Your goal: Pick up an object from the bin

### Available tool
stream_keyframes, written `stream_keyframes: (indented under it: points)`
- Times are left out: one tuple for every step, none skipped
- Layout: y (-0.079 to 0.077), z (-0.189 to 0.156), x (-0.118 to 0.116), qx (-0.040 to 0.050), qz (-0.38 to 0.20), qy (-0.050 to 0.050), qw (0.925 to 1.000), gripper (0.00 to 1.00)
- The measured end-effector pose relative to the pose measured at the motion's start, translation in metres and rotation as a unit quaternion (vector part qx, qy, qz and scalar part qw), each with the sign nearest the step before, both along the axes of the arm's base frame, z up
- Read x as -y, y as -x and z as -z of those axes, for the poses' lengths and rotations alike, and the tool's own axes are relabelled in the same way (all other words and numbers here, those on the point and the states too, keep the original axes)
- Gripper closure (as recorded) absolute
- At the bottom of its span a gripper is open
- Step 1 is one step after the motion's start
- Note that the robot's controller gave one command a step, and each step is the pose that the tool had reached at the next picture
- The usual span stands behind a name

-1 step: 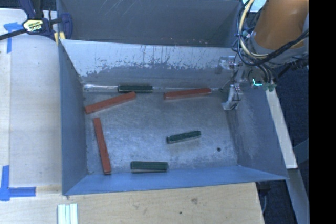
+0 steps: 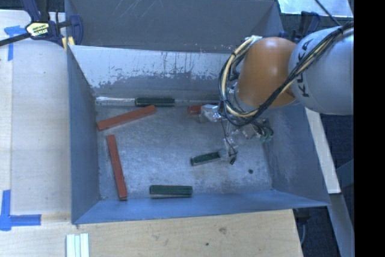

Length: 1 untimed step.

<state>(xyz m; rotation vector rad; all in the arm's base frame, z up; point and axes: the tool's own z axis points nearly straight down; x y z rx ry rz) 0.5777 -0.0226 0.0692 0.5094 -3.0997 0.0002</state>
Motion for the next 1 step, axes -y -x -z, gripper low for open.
stream_keyframes:
  points:
    - [0.0422, -0.0324, -0.0267, 0.0006, -0.005, -0.001, 1.0000, 0.00]
